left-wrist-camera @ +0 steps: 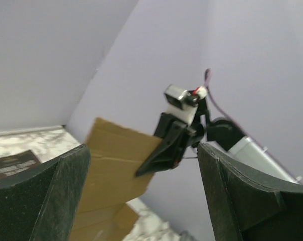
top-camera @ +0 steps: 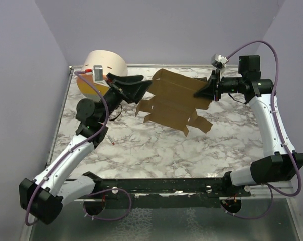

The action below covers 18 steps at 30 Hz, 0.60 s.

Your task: Fold the paper box

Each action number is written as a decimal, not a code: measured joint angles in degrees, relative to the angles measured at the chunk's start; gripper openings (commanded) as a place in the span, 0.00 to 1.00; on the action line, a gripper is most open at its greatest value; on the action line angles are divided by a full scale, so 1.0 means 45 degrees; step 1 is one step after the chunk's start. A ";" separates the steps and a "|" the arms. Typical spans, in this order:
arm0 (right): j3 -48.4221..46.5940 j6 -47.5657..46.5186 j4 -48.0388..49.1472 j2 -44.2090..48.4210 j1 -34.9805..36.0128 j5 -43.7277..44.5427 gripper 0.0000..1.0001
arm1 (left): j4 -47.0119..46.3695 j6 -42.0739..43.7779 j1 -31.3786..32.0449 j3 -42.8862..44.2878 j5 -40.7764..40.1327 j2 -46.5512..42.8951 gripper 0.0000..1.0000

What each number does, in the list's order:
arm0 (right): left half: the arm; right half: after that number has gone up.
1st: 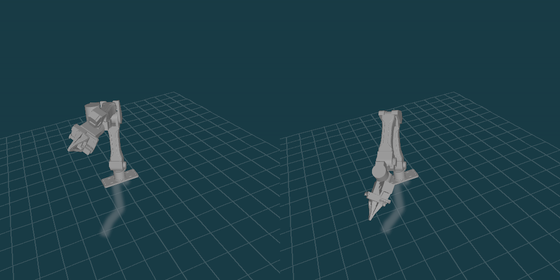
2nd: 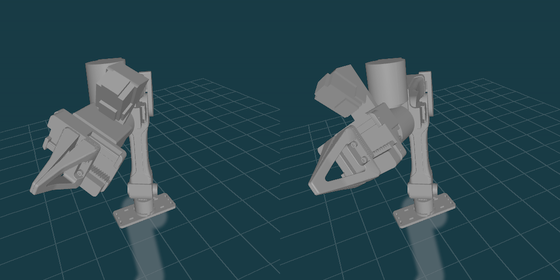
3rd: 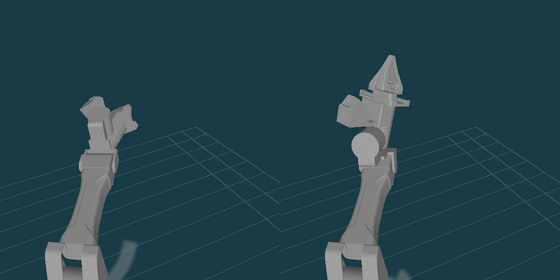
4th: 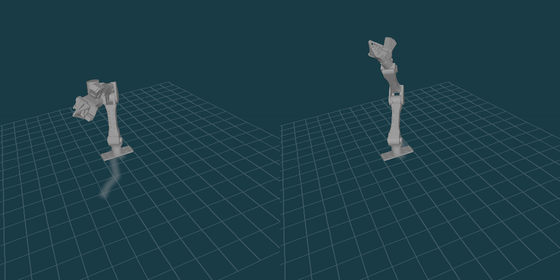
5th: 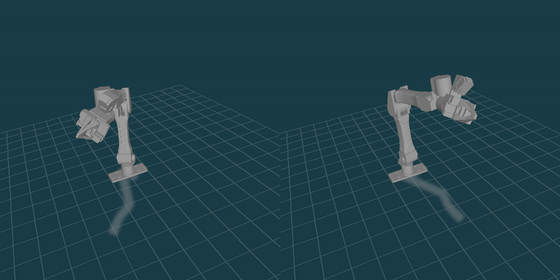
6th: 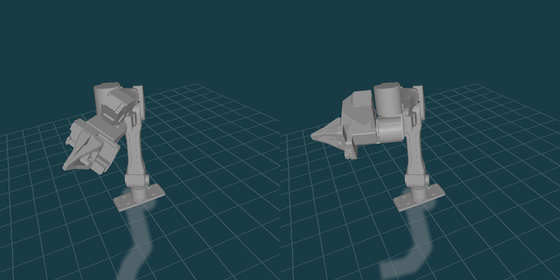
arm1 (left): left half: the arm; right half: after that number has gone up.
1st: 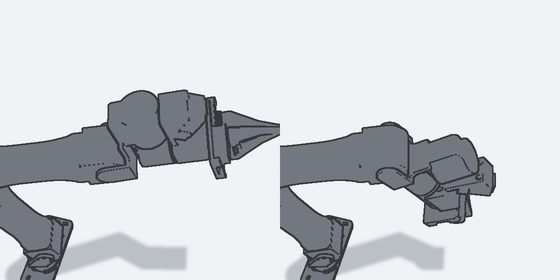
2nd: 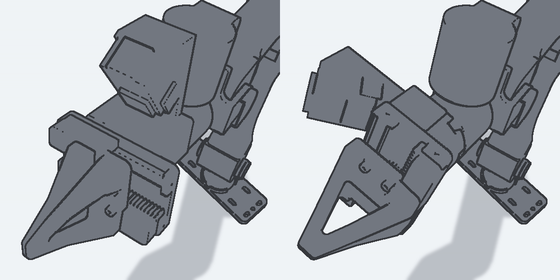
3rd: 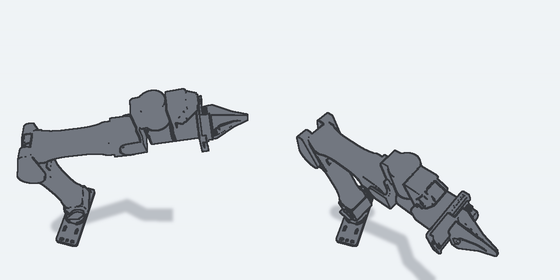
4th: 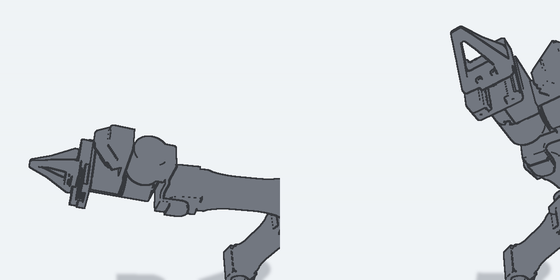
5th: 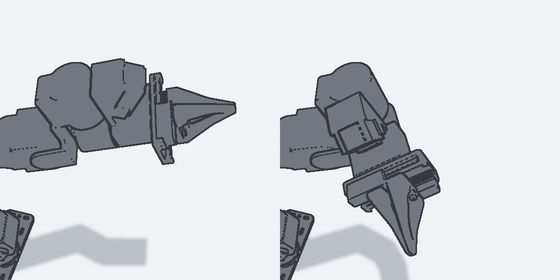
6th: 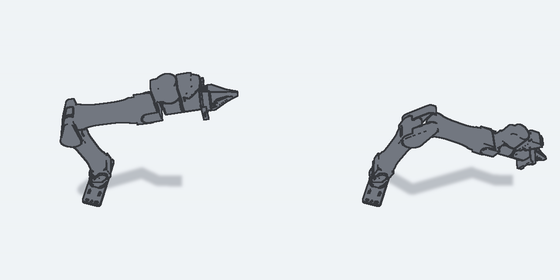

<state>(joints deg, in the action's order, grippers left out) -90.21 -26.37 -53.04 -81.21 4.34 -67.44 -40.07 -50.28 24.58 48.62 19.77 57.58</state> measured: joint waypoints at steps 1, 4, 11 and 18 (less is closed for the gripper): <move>0.0102 0.0092 0.0141 0.0034 -0.0063 -0.0024 0.01 | 0.0447 -0.0112 0.0573 0.0418 -0.0549 0.0121 0.95; 0.0291 0.0272 0.0330 0.0151 -0.0228 -0.0083 0.01 | 0.1690 -0.0631 0.2399 0.1661 -0.2365 0.0729 0.99; 0.0631 0.0636 0.0879 0.0432 -0.0845 -0.0228 0.01 | 0.4478 -0.1161 0.5542 0.5343 -0.5542 0.2725 0.99; 0.0767 0.0816 0.1166 0.0432 -0.1141 -0.0296 0.01 | 0.5047 -0.1219 0.6295 0.7014 -0.6169 0.3502 0.99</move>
<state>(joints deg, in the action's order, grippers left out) -86.76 -22.70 -47.79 -79.26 -0.80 -68.77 -17.37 -55.77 52.90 80.18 -7.99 73.34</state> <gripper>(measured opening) 0.018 0.991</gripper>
